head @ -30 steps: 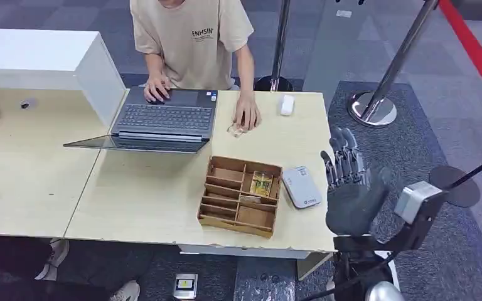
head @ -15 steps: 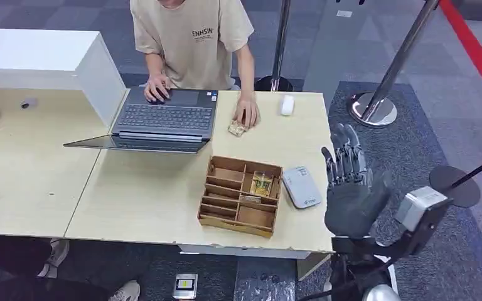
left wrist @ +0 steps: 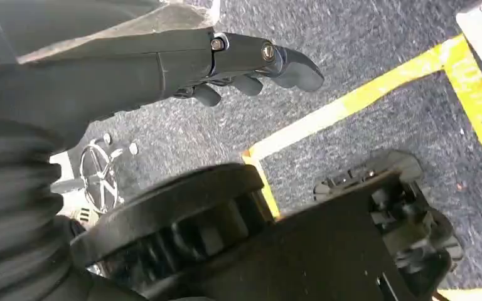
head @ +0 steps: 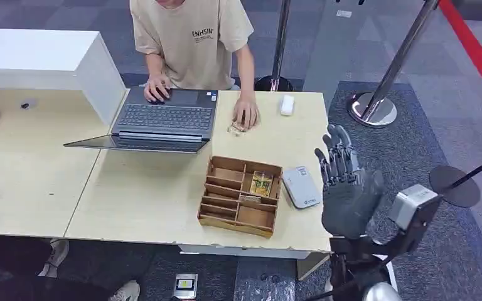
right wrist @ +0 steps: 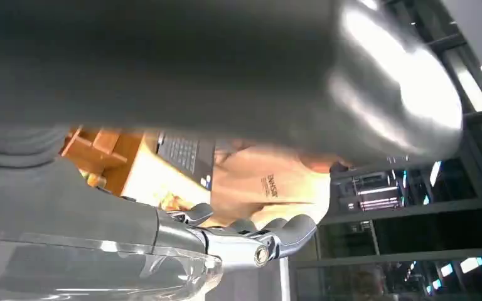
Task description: Pass the card to the sensor for recognition and then transmit it.
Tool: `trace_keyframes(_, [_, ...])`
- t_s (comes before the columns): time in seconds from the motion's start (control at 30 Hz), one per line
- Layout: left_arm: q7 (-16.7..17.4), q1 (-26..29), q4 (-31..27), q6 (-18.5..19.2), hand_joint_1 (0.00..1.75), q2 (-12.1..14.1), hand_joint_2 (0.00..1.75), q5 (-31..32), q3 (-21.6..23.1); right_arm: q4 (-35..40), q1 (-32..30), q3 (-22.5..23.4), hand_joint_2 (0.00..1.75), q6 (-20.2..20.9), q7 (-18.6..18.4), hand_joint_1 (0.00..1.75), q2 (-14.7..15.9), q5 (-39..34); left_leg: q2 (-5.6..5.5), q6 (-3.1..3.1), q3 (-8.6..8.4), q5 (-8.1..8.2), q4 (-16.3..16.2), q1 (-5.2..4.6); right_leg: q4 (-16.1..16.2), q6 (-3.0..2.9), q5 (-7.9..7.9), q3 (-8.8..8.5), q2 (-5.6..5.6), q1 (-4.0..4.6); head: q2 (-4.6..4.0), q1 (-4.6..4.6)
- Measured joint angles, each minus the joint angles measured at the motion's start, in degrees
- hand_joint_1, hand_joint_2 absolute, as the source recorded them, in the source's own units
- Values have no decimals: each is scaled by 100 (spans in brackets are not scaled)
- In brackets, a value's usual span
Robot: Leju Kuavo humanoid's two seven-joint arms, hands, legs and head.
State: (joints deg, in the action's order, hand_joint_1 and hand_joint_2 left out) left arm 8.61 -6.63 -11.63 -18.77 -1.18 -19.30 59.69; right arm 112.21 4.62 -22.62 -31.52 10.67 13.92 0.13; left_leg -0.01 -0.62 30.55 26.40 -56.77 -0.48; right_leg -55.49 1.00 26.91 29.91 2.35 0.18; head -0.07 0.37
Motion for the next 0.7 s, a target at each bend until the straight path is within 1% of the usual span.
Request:
trace_keyframes(0.13, [-4,-1,0,30,0,-2,175,-28,0,-186,34,42,175,2,-68,0,28,70,0,0,0,0,0,0,0,0,0,0,0,0,0,0])
trace_keyframes(0.23, [-66,-1,0,-7,0,-11,175,-17,0,-310,37,70,175,-79,-107,0,26,72,0,0,0,0,0,0,0,0,0,0,0,0,0,0])
trace_keyframes(0.3, [-122,-3,0,-7,0,-15,175,29,2,-420,46,92,175,-92,-111,0,24,24,0,0,0,0,0,0,0,0,0,0,0,0,0,0])
trace_keyframes(0.43, [-127,-6,0,22,0,-15,175,63,7,-620,72,120,175,-98,-87,0,24,-44,0,0,0,0,0,0,0,0,0,0,0,0,0,0])
trace_keyframes(0.57, [-184,-8,0,9,0,-15,175,114,13,-706,49,135,175,-109,-87,0,26,-13,1,0,-1,0,0,0,0,0,0,1,0,0,0,-2])
trace_keyframes(0.7, [-212,-8,0,-79,0,-26,175,129,28,-717,-19,135,175,-166,-194,0,39,89,1,0,0,0,0,0,0,0,0,1,0,0,0,0])
